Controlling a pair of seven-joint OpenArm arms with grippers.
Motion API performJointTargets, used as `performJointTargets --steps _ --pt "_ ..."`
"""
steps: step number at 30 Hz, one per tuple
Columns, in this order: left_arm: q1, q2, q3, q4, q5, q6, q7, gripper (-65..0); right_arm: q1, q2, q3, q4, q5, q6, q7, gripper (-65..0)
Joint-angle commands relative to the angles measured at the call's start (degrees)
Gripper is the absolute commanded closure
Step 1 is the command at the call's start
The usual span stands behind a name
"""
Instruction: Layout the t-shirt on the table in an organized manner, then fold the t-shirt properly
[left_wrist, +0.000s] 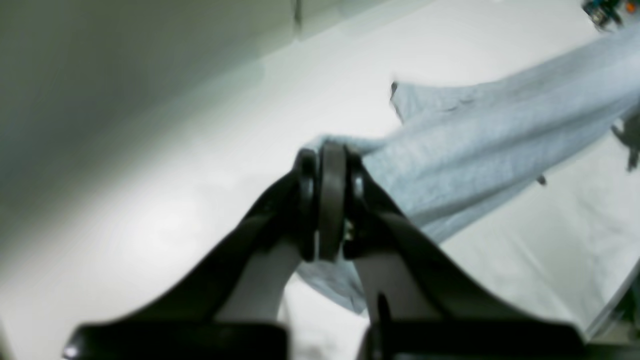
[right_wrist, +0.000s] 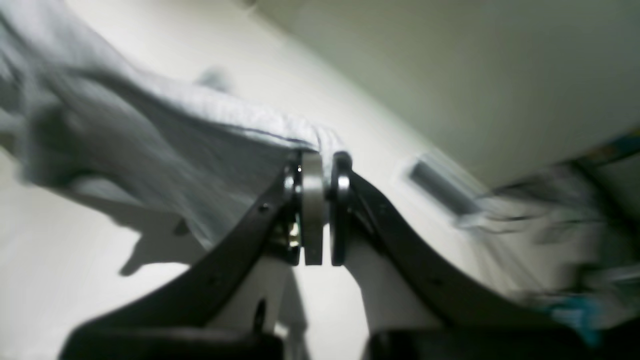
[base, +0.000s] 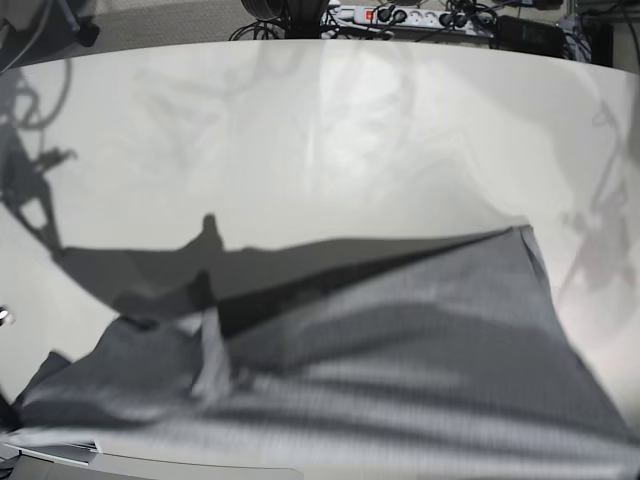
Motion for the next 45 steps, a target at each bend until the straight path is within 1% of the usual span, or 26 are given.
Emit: performJointTargets --steps 1,2,4,7,9,12,13,15,16,18,20,26,30,31,37,41,45 --pt "-4.85 -2.03 1.09 0.48 -0.04 -0.12 -1.05 0.0 1.62 2.23 0.52 0.74 0.17 -0.74 1.29 0.0" --pt "-7.61 -2.27 2.62 0.48 -0.04 -0.12 -1.01 0.0 2.12 3.26 0.52 0.72 0.2 -1.18 1.29 0.0" --pt "-10.73 -2.47 4.15 0.48 -0.57 -0.12 -0.57 0.0 2.34 3.85 0.52 0.35 0.22 -2.71 1.25 0.0" --pt "-10.51 -2.32 4.35 0.33 -4.02 0.04 2.2 0.0 0.37 3.8 0.52 -1.73 2.91 -3.69 -0.76 0.0" --pt "-7.89 -2.32 4.35 0.26 -7.3 0.07 2.2 0.0 -2.25 3.61 0.52 -3.13 5.73 -3.67 -3.85 0.0" --pt "-0.96 -2.32 4.35 0.26 -12.74 0.11 2.2 0.0 -7.1 2.86 0.52 -4.09 9.51 -3.41 -9.99 0.0" --pt "1.86 -2.29 4.35 0.26 -13.01 0.42 2.2 0.0 -9.03 2.91 0.5 -4.13 11.19 -2.95 -11.96 0.0" --pt "7.91 -2.08 4.35 0.26 -13.01 3.1 2.2 0.0 -12.87 2.91 0.5 -4.15 15.15 -2.29 -16.22 0.0" --pt "10.86 -1.84 4.35 0.26 -13.01 3.54 2.2 0.0 -14.69 2.93 0.5 -4.15 17.2 -2.1 -17.02 0.0" --pt "16.48 -1.38 4.35 0.26 -13.01 3.45 2.2 0.0 -18.21 2.95 0.5 -4.15 20.17 -1.44 -17.02 0.0" --pt "21.35 -0.83 4.37 0.26 -13.01 3.21 2.2 0.0 -21.7 3.02 0.5 -4.15 21.57 -0.61 -17.02 0.0" --pt "34.99 -0.72 4.35 0.26 -13.01 1.9 2.2 0.0 -31.36 2.89 0.5 -4.7 21.46 -0.59 -17.02 0.0" --pt "43.15 -0.72 4.35 0.26 -12.26 -0.12 2.2 0.0 -35.47 2.89 0.5 -6.43 21.44 0.94 -17.02 0.0" --pt "44.7 -0.72 4.35 0.26 -12.26 -0.12 2.2 0.0 -35.93 2.89 0.5 -6.88 21.42 1.11 -17.02 0.0" --pt "51.6 -0.94 4.35 0.26 -11.41 -0.12 2.2 0.0 -38.53 3.06 0.5 -8.5 21.09 1.41 -17.02 0.0" --pt "52.76 -1.07 4.35 0.26 -5.01 -0.12 2.2 0.0 -41.46 3.65 0.5 -8.48 21.09 1.41 -17.02 0.0" --pt "52.43 -2.27 4.35 0.26 -1.66 -0.12 2.2 0.0 -42.36 5.68 0.5 -8.48 21.03 1.41 -17.02 0.0"
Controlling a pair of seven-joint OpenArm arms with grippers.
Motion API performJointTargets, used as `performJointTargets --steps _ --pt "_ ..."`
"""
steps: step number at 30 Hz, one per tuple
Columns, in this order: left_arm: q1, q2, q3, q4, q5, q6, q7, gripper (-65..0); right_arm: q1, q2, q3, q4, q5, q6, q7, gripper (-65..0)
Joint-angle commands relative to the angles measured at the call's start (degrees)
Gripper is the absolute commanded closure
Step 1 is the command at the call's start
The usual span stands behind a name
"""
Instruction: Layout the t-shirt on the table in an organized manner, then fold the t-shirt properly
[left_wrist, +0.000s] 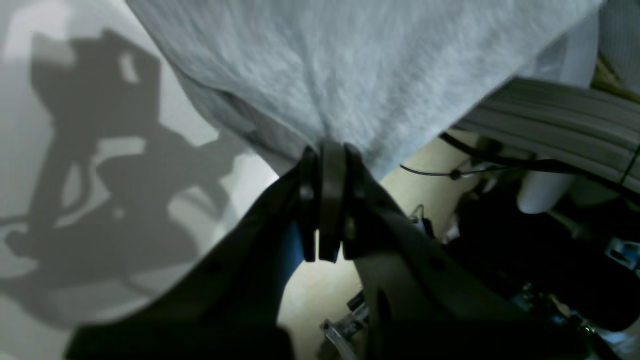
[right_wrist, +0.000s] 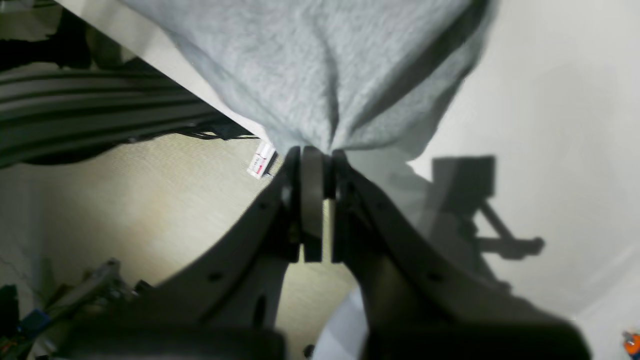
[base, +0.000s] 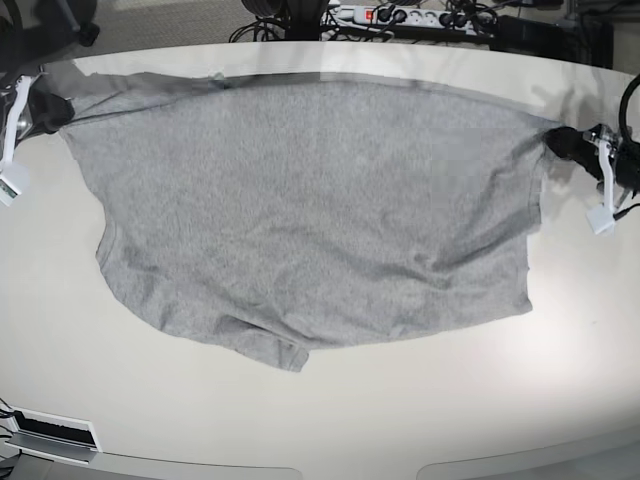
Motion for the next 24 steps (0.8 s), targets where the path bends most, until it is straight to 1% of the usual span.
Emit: performJointTargets --steps 1,3,4,6,8,9,12,15,17,20,21,24 --pt "-0.81 -2.58 -0.66 0.61 1.73 -0.32 0.54 0.0 0.15 2.14 0.66 0.57 0.61 0.52 0.47 0.0" --pt "-0.83 -4.46 -0.68 0.61 5.35 -0.32 0.54 0.0 0.15 3.82 0.66 0.57 0.61 0.42 0.47 0.0" --pt "-0.83 -5.51 -0.66 0.61 6.67 -0.32 0.54 0.0 0.15 4.57 0.66 0.57 0.61 -0.66 0.47 0.0" --pt "-0.79 -7.43 -0.66 0.61 6.34 -0.09 0.54 0.0 0.15 5.68 0.66 0.57 0.68 -2.01 0.47 0.0" --pt "-0.79 -8.61 -0.66 0.61 4.63 -0.17 0.54 0.0 0.13 5.75 0.66 0.57 1.6 -1.79 0.47 0.0" --pt "-0.79 -8.87 -0.66 0.61 3.8 -0.28 0.54 0.0 0.13 5.57 0.66 0.57 2.86 -1.16 0.47 0.0" --pt "-0.63 -8.76 -0.66 0.61 2.8 -0.32 0.54 0.0 -0.61 4.96 0.66 0.57 5.81 -0.79 0.47 0.0" --pt "0.87 -8.48 -0.66 0.61 1.53 -0.32 0.54 0.0 -0.98 3.08 0.63 0.57 5.31 -0.68 0.47 0.0" --pt "1.29 -7.91 -0.66 0.61 -0.44 -0.32 0.54 0.0 -0.94 1.81 0.63 0.57 5.64 0.22 0.47 0.0" --pt "-0.24 -7.08 -0.66 0.72 -3.19 -0.32 0.54 0.0 0.28 1.33 0.63 0.57 4.9 0.52 0.47 0.0" --pt "-1.84 -6.88 -0.66 0.72 -3.1 -0.32 0.54 0.0 1.29 1.36 0.66 0.57 3.45 0.52 1.49 0.0" --pt "-11.1 -6.82 -0.68 0.74 -2.21 -0.32 -6.67 0.0 8.59 1.36 0.66 0.57 -3.5 0.52 16.83 0.0"
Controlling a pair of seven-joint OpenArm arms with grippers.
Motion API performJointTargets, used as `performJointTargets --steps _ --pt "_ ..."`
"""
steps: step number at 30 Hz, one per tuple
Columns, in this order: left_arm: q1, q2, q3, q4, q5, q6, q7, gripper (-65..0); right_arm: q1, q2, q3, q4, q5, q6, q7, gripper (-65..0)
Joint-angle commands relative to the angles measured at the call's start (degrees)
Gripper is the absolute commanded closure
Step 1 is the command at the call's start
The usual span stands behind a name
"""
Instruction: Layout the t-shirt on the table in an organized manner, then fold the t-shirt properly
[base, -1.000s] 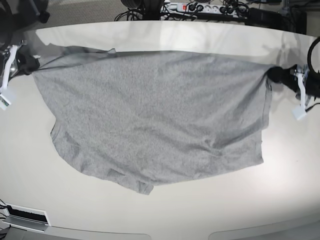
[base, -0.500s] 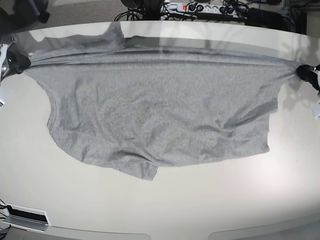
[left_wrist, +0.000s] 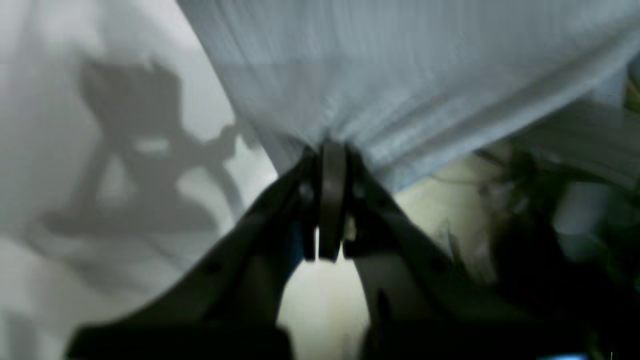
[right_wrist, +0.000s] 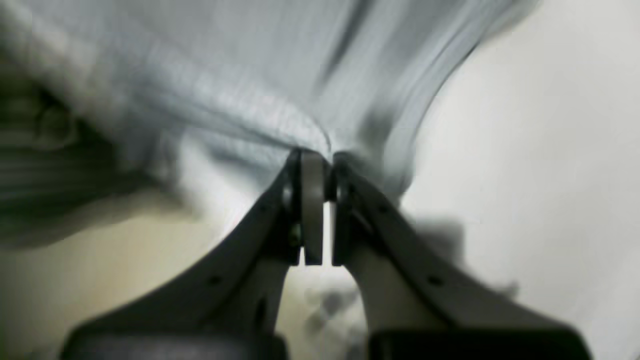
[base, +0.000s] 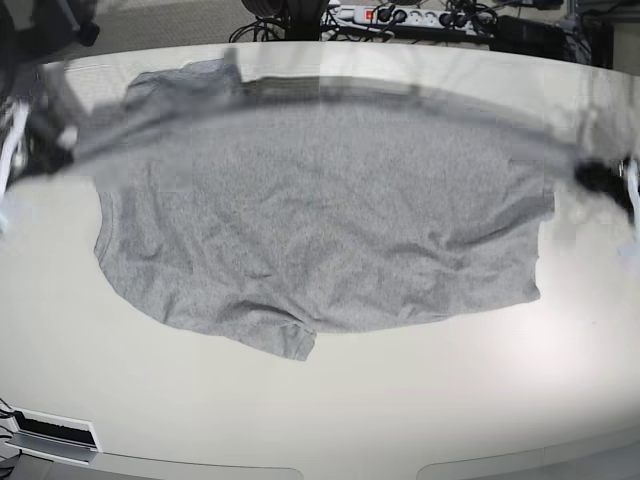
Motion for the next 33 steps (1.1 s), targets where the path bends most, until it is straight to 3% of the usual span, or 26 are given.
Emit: performJointTargets --steps 1,3,5,9,12,15,18,22,24,27,33 --pt "-6.43 -2.12 -1.16 0.87 0.24 -0.12 -4.17 0.0 5.05 1.75 0.87 0.96 -1.09 0.03 4.74 0.0" --pt "-17.88 -2.25 -1.16 0.87 2.36 -0.12 -9.53 0.0 15.37 1.9 0.9 1.25 -3.56 -2.34 6.69 0.0" --pt "-30.97 -2.21 -1.16 0.87 2.62 -0.12 -10.93 0.0 25.68 2.58 0.96 1.62 -3.61 -5.51 5.07 0.0" --pt "-52.59 -2.23 -1.11 0.85 2.47 -0.12 -6.86 0.0 38.8 5.01 1.01 2.25 -3.08 -5.33 1.29 0.0" --pt "-58.66 -2.25 -1.11 0.83 1.95 -0.12 -3.5 0.0 39.95 6.01 0.98 2.21 -2.25 -5.25 1.07 0.0" --pt "-55.71 -2.25 -1.11 0.57 0.81 -0.12 -1.97 0.0 36.65 5.75 0.87 2.12 1.25 -4.87 -1.22 0.0" --pt "-47.58 -2.4 -1.11 0.44 -1.01 -0.12 2.8 0.0 30.01 5.03 0.87 2.12 5.27 -3.52 -5.99 0.0" --pt "-34.12 -1.09 -1.11 -1.81 -3.5 0.79 5.96 0.0 22.03 0.48 0.87 2.12 7.63 -3.43 -15.03 0.0" --pt "-28.22 0.57 -1.11 -3.28 -3.32 -0.12 5.96 0.0 18.67 -1.2 0.87 2.12 7.72 -2.78 -15.03 0.0" --pt "-21.88 2.64 -1.11 -4.55 -1.46 -0.12 5.96 0.0 13.73 -1.29 0.87 2.12 7.65 -1.73 -15.03 0.0" --pt "-13.49 3.02 -1.11 -5.18 -1.4 -0.12 5.96 0.0 6.29 -2.45 0.87 2.12 7.69 -0.39 -15.03 0.0"
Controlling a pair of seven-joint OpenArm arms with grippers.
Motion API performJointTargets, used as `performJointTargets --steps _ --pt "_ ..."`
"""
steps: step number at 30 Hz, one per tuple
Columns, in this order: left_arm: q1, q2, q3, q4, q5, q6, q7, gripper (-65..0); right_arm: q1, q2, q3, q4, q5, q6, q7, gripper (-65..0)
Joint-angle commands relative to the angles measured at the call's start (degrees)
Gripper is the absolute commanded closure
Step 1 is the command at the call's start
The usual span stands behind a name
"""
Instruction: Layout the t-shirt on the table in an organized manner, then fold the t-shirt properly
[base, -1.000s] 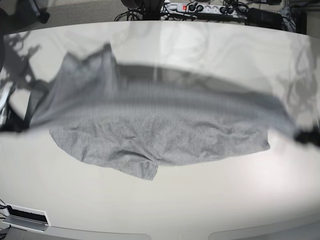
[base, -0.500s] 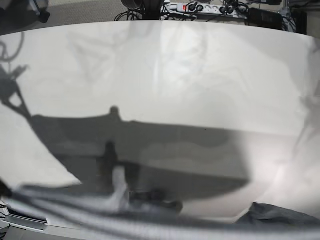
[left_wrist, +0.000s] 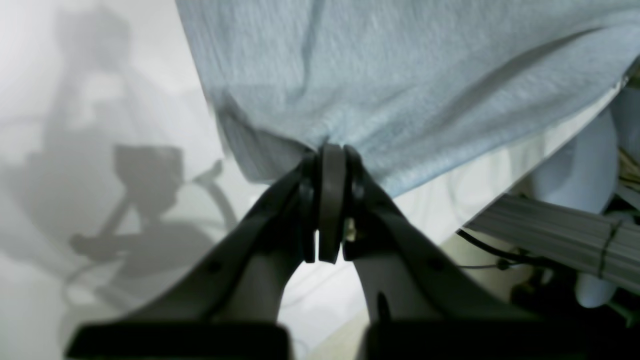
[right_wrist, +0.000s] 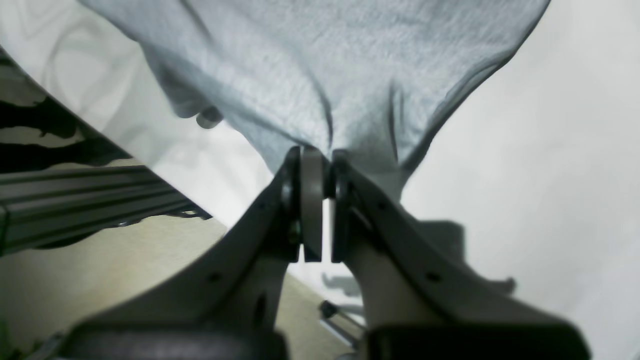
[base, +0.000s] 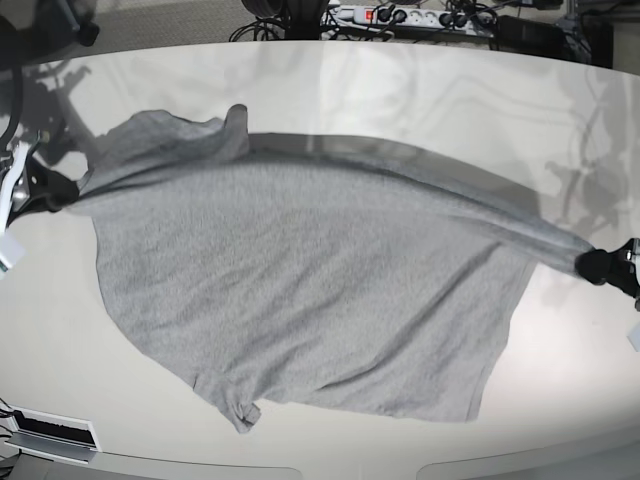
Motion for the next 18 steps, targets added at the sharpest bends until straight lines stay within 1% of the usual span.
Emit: performJointTargets --steps 1,6,7,8,9,10,11,12,13,14,15,18 --pt "-0.17 -1.64 -0.74 0.44 -0.61 -0.25 0.04 0.0 -0.15 0.9 0.63 0.68 0.72 0.93 1.06 0.0" --pt "1.18 -1.66 -0.74 0.44 -0.63 -0.25 0.04 0.0 -2.6 0.48 0.63 0.68 0.59 0.93 1.06 0.0" --pt "1.2 -1.68 -0.74 0.44 -0.63 -0.25 0.04 0.0 -2.86 0.5 0.63 0.68 0.59 0.93 1.06 -2.2" --pt "1.2 -1.68 -0.74 0.44 -0.61 -0.25 0.04 0.0 -3.19 0.48 0.63 0.68 0.59 0.93 1.06 -9.4" --pt "1.22 -1.66 -0.74 0.44 -0.68 -0.25 0.04 -1.8 -3.74 0.5 0.63 0.68 0.61 0.93 1.06 -17.8" --pt "1.22 -1.66 -0.74 0.44 -0.87 -0.25 0.04 -9.5 -4.28 0.52 0.63 0.68 0.63 0.93 1.06 -26.2" --pt "1.2 -1.66 -0.74 0.44 -0.9 -0.25 0.04 -18.6 -4.98 0.59 0.63 0.68 0.63 0.93 1.06 -33.6" --pt "1.2 -1.68 -0.74 0.44 -0.87 -0.25 0.04 -27.7 -5.77 0.7 0.63 0.68 0.61 0.93 1.06 -38.8" --pt "1.22 -1.73 -0.74 0.44 -0.87 -0.25 0.04 -35.5 -6.36 0.87 0.63 0.68 0.55 0.93 1.06 -40.9" --pt "1.2 -1.99 -0.74 0.44 -0.85 -0.25 0.04 -40.7 -6.43 1.01 0.66 0.68 0.28 0.93 1.06 -40.9" --pt "1.16 -2.29 -0.74 0.44 -0.85 -0.25 0.04 -43.1 -6.32 1.11 0.7 0.68 -0.9 0.93 1.06 -40.9" --pt "1.01 -3.45 -0.76 0.46 -0.83 -0.25 0.04 -43.5 -5.44 1.09 0.7 0.72 -2.34 -0.39 1.06 -40.7"
